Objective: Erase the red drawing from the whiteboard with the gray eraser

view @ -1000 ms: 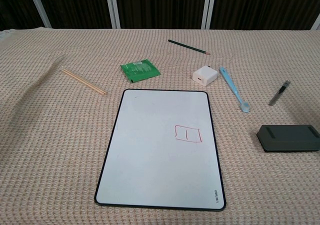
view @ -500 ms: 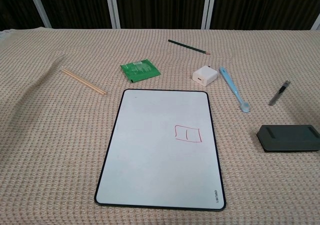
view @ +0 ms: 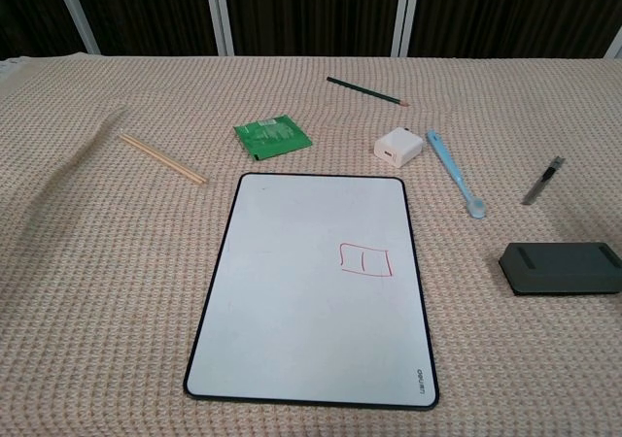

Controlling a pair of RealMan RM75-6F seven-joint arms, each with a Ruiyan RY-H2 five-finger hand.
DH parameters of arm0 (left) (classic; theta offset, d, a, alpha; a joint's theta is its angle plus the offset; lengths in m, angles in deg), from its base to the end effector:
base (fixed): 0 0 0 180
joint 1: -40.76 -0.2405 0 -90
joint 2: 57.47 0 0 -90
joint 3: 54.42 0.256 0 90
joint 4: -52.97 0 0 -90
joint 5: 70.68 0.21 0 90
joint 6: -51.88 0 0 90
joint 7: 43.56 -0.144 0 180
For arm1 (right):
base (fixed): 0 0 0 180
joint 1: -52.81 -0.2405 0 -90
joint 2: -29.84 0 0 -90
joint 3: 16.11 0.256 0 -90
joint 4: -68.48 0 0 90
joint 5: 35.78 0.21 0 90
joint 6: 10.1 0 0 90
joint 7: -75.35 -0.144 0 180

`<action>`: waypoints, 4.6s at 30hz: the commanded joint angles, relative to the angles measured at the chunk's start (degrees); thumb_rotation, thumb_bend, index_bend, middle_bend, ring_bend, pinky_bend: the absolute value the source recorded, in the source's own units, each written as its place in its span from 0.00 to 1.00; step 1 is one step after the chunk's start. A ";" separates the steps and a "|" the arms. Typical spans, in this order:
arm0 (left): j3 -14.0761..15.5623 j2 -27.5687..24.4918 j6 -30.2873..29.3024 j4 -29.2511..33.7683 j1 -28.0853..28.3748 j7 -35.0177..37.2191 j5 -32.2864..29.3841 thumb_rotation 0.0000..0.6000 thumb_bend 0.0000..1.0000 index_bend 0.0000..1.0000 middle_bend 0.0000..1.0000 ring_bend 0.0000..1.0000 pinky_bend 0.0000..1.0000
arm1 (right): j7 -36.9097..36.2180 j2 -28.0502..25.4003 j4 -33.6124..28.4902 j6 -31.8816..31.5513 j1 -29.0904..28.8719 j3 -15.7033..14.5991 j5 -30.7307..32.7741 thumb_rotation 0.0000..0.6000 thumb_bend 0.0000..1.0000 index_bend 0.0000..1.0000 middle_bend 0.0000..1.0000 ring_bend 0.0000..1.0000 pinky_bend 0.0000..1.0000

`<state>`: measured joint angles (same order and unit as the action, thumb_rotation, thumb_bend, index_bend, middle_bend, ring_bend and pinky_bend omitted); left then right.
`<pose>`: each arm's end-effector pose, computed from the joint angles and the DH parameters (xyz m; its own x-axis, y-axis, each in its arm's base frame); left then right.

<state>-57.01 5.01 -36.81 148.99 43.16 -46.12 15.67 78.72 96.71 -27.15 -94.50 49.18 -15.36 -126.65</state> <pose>-0.3039 0.1660 0.1696 0.4051 -0.0365 0.9136 0.9143 0.0215 -0.4045 -0.2901 -0.1649 0.1285 0.3613 -0.0607 0.9305 -0.9309 -0.0805 0.3562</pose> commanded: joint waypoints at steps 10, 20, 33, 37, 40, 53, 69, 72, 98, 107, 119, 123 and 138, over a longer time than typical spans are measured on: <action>-0.19 0.06 0.04 0.25 -0.02 -0.18 -0.44 1.00 0.46 0.14 0.01 0.00 0.00 | -2.36 -7.73 -7.79 18.97 -11.62 0.28 1.01 1.00 0.10 0.00 0.08 0.04 0.15; -0.50 -0.02 0.21 0.43 0.05 -0.19 -1.02 1.00 0.46 0.14 0.01 0.00 0.00 | 1.42 -4.14 -7.49 29.51 -18.84 2.80 8.53 1.00 0.12 0.06 0.14 0.11 0.17; -0.63 -0.15 0.41 0.59 0.08 -0.20 -1.46 1.00 0.46 0.14 0.01 0.00 0.00 | 7.33 2.11 -3.49 30.16 -20.80 2.63 13.45 1.00 0.20 0.22 0.27 0.25 0.29; -0.61 -0.12 0.47 0.62 0.08 -0.36 -1.51 1.00 0.46 0.14 0.01 0.00 0.00 | 7.79 3.33 -2.41 30.28 -21.01 2.33 14.06 1.00 0.23 0.24 0.29 0.27 0.30; -0.63 -0.08 0.51 0.60 0.08 -0.46 -1.62 1.00 0.46 0.14 0.01 0.00 0.00 | 8.13 4.52 -1.10 30.78 -21.35 2.10 14.68 1.00 0.23 0.27 0.30 0.29 0.33; -0.91 -0.03 0.67 0.80 0.11 -0.90 -2.35 1.00 0.47 0.14 0.01 0.00 0.00 | 8.80 7.73 2.06 31.00 -22.48 1.52 15.44 1.00 0.29 0.34 0.36 0.34 0.36; -0.95 -0.01 0.52 0.76 0.07 -0.98 -2.28 1.00 0.47 0.14 0.01 0.00 0.00 | 10.22 8.42 1.75 32.05 -23.79 0.97 17.07 1.00 0.40 0.39 0.43 0.41 0.43; -0.98 0.00 0.45 0.77 0.06 -1.00 -2.27 1.00 0.47 0.14 0.01 0.00 0.00 | 10.06 8.40 1.41 31.79 -23.96 1.19 17.22 1.00 0.46 0.43 0.45 0.44 0.48; -1.07 -0.38 0.41 1.17 -0.06 -0.21 -2.43 1.00 0.47 0.14 0.01 0.00 0.00 | 20.78 18.04 -0.26 33.26 -34.85 9.61 26.93 1.00 0.45 0.51 0.47 0.46 0.49; -1.35 -0.60 0.92 0.97 0.16 0.14 -3.05 1.00 0.47 0.15 0.01 0.00 0.00 | 31.62 27.05 3.78 31.71 -41.44 11.93 35.70 1.00 0.44 0.51 0.47 0.45 0.49; -1.27 -1.09 1.19 1.08 0.22 1.10 -2.94 1.00 0.47 0.14 0.01 0.00 0.00 | 35.87 33.71 6.45 28.14 -44.24 10.33 39.82 1.00 0.43 0.51 0.48 0.45 0.49; -1.24 -1.02 1.16 1.05 0.23 0.93 -2.87 1.00 0.47 0.14 0.01 0.00 0.00 | 35.42 33.74 5.54 27.08 -43.53 8.46 38.00 1.00 0.43 0.51 0.48 0.45 0.49; -1.23 -0.81 1.02 0.98 0.21 0.46 -2.87 1.00 0.47 0.14 0.01 0.00 0.00 | 35.30 30.32 -2.02 24.78 -39.84 0.28 31.62 1.00 0.43 0.51 0.48 0.45 0.49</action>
<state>-58.23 4.20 -35.79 149.96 43.37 -45.65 12.80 113.98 127.51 -28.50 -69.33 8.81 -14.35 -94.32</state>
